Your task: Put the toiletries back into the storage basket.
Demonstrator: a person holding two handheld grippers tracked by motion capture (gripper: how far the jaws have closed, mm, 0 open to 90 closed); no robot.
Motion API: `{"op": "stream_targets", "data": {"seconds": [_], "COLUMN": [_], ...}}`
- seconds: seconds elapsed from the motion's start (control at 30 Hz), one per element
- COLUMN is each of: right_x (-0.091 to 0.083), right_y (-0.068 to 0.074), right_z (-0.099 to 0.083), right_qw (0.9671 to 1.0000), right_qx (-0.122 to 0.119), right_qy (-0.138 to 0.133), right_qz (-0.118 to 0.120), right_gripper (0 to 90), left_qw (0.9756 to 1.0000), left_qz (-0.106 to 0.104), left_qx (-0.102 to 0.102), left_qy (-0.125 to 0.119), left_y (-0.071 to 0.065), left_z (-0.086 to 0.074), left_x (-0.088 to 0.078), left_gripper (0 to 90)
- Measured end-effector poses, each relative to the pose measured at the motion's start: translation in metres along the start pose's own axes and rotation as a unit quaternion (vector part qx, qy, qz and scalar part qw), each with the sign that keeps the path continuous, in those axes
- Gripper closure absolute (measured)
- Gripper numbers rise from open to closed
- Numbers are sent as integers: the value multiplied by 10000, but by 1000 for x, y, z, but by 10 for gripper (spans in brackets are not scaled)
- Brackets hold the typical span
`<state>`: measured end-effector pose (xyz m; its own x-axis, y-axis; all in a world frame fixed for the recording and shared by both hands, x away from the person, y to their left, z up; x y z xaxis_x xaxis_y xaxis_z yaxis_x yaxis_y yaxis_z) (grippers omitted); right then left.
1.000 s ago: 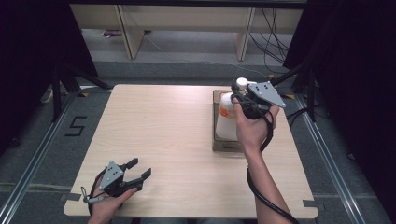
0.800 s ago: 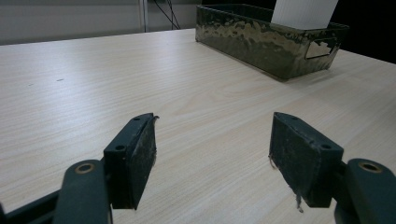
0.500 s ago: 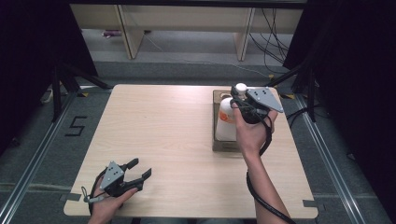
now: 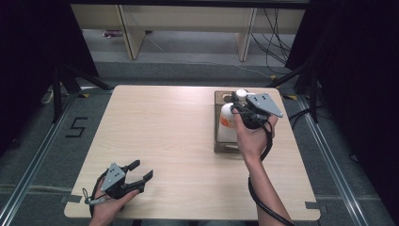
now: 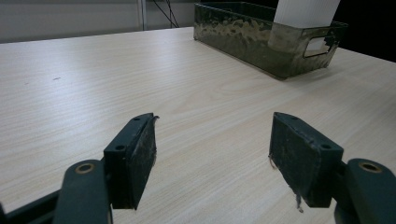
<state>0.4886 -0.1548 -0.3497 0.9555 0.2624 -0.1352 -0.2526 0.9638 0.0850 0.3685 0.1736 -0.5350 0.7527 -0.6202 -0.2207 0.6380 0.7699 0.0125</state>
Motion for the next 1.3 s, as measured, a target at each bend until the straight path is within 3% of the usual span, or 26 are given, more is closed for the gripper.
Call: {"op": "stream_targets", "data": {"seconds": [0.13, 0.17, 0.4, 0.47, 0.67, 0.7, 0.93, 1.03, 1.07, 1.13, 1.3], "right_x": [1, 1, 2, 1, 1, 2, 2, 2, 1, 1, 2], "right_y": [-1, -2, -3, -3, -3, -3, -2, -3, -1, -1, -1], "right_z": [-6, -6, -14, -15, -20, -21, -25, -25, -27, -27, -28], "right_qw": [10000, 9999, 9999, 9999, 9998, 9999, 9997, 9997, 9997, 9997, 9997], "right_qx": [16, -109, -8, -38, -26, -39, -42, -158, -26, -71, -92], "right_qy": [30, 35, 112, 131, 184, 149, 227, 209, 260, 249, 229], "right_qz": [-30, -35, -13, -32, 0, 11, 20, -6, 4, 21, 18], "right_gripper": [600, 600, 600, 600, 600, 600, 600, 600, 600, 600, 600], "left_qw": [10000, 10000, 10000, 9999, 9999, 10000, 9999, 9999, 9999, 10000, 10000], "left_qz": [4, 4, 3, 54, 52, 0, 48, 47, 47, -8, 37], "left_qx": [-1, -4, -12, -34, -23, 4, -18, -20, -26, 0, -12], "left_qy": [-4, -3, -3, 92, 89, 2, 89, 92, 92, 1, 86], "left_y": [0, 0, 0, 0, 0, 0, 0, 0, 0, 0, 0], "left_z": [0, 0, 0, -1, -1, 0, -1, -1, -1, 0, -1], "left_x": [0, 0, 0, -1, -2, 0, -2, -2, -2, 0, -1], "left_gripper": [311, 312, 312, 312, 312, 312, 312, 312, 312, 312, 312]}}
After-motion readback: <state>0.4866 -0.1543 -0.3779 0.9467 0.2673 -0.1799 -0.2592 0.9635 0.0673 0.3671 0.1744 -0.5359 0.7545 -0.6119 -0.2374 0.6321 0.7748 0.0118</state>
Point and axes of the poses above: each handheld gripper's, and its own axes: x roughly forward along the jaws, z roughly out of its top, y roughly to its left, the point moved 7 cm from there along x, roughly forward along the jaws, and after that the axes turned 4 degrees about x, right-handed, at the moved point
